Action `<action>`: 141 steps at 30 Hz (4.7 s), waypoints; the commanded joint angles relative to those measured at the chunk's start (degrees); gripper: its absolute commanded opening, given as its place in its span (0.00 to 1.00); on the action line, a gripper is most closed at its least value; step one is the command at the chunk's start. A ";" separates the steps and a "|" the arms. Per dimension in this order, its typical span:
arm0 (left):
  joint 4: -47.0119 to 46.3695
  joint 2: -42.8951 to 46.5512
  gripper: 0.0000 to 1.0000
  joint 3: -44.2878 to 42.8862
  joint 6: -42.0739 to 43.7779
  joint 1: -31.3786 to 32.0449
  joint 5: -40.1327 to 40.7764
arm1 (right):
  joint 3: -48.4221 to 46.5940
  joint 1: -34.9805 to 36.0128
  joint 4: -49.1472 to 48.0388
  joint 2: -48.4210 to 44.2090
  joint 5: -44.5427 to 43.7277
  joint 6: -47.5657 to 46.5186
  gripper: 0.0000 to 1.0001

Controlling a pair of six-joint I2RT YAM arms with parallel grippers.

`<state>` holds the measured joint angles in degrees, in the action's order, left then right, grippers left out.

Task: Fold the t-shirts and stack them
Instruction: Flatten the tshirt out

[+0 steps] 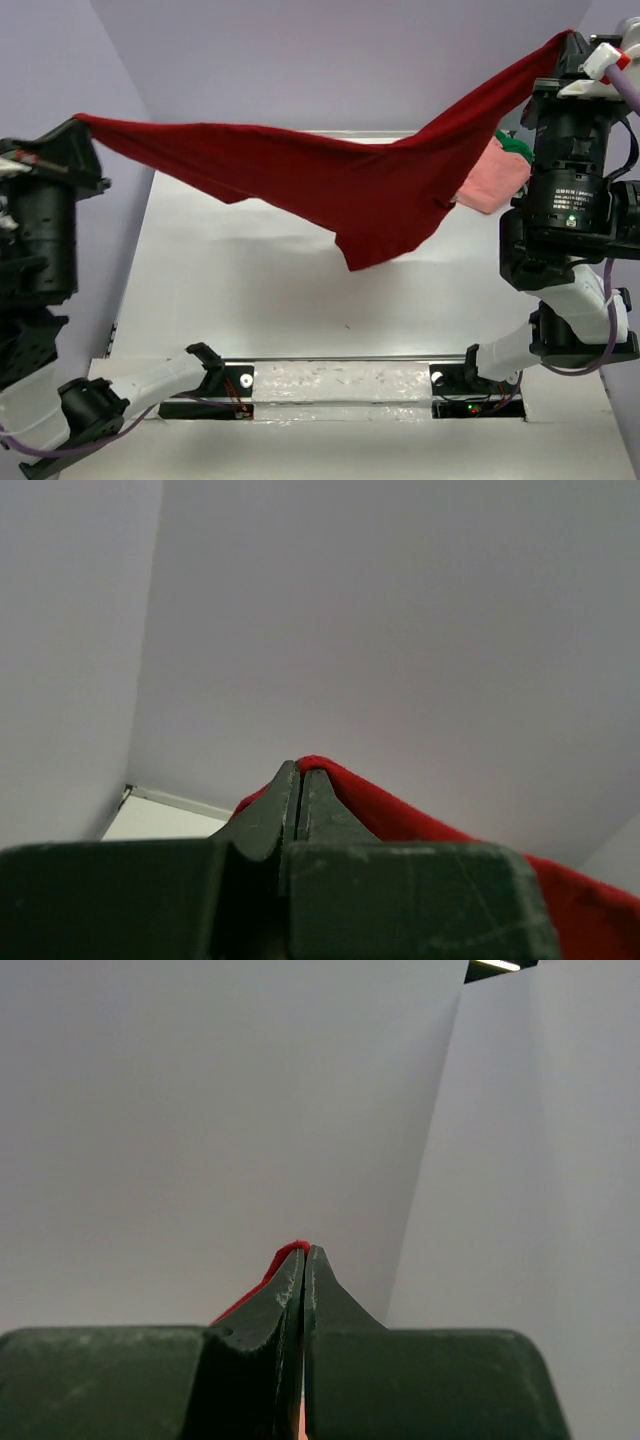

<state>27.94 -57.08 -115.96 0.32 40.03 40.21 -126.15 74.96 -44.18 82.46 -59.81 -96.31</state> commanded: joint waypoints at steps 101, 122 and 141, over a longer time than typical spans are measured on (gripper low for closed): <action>-10.38 -47.92 0.00 -22.70 -0.67 -19.90 -14.10 | -14.99 -59.65 65.63 22.28 44.05 71.52 0.00; -10.99 -19.68 0.00 -1.21 2.59 -12.27 -5.42 | 0.89 -45.19 63.78 -5.53 28.82 63.28 0.00; -11.85 -12.60 0.00 4.61 4.78 1.72 6.65 | 1.89 -12.81 30.20 -1.00 6.27 25.29 0.00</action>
<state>21.17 -65.56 -111.09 2.68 41.54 45.78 -119.98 62.81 -7.55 77.23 -55.37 -65.23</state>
